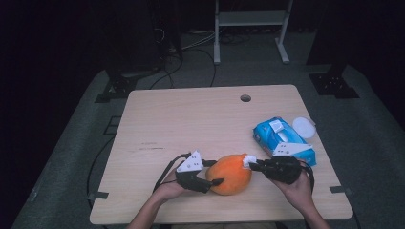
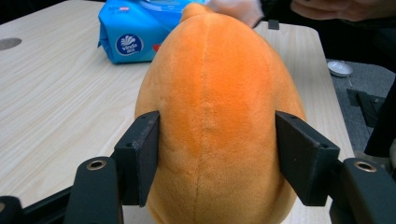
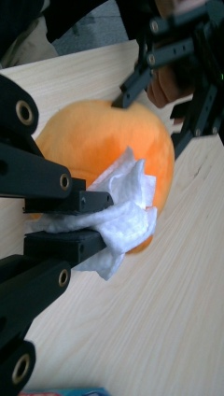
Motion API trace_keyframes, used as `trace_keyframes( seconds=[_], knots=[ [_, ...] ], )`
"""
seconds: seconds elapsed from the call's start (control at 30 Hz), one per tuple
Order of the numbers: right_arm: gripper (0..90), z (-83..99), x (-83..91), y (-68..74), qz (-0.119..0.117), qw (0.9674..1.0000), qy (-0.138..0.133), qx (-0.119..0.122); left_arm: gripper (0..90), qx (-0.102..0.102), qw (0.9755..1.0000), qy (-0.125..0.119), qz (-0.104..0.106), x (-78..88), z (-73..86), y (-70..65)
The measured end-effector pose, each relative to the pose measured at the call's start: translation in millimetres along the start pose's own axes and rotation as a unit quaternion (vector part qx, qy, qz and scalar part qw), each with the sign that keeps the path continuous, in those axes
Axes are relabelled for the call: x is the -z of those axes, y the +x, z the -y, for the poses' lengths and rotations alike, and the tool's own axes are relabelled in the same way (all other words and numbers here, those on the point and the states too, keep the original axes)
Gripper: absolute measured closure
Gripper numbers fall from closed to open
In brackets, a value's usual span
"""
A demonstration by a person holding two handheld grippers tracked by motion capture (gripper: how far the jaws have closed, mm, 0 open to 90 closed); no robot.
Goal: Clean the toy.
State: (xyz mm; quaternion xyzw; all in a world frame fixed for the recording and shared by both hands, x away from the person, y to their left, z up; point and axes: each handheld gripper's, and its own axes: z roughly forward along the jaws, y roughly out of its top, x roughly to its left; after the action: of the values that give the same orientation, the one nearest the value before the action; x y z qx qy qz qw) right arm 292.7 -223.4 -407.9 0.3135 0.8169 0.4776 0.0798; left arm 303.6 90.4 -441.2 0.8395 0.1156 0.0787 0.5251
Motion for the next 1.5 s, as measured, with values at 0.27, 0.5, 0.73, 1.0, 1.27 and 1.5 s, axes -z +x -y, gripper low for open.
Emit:
trace_keyframes(
  seconds=[0.27,0.5,0.73,1.0,1.27,1.5],
  knots=[
    [81.0,-7.8,3.1,2.5,-0.003,0.9997,-0.023,0.001,34.3,-0.037,0.9993,0.007,0.006,-7.2,-7.1,-12.4],
    [81.0,4.1,-1.5,-13.4,-0.005,0.9994,-0.001,-0.033,32.9,0.000,1.0000,-0.001,0.001,-3.1,-2.4,-1.6],
    [81.0,-4.8,3.4,-3.0,-0.015,0.9995,-0.019,-0.018,32.6,-0.037,0.9993,0.006,0.006,-10.9,-10.0,-14.9],
    [81.0,-4.0,4.0,-8.8,-0.014,0.9996,-0.008,-0.024,23.6,-0.044,0.9989,-0.001,0.014,-12.3,-11.6,-16.2],
    [81.2,-13.2,3.2,8.5,-0.020,0.9997,-0.008,0.007,27.4,-0.055,0.9983,0.002,0.022,-21.0,-17.3,-26.6],
    [81.2,-15.4,1.2,9.3,-0.006,0.9997,0.006,0.022,28.8,-0.048,0.9984,-0.004,0.028,-16.8,-13.9,-21.7]
  ],
)
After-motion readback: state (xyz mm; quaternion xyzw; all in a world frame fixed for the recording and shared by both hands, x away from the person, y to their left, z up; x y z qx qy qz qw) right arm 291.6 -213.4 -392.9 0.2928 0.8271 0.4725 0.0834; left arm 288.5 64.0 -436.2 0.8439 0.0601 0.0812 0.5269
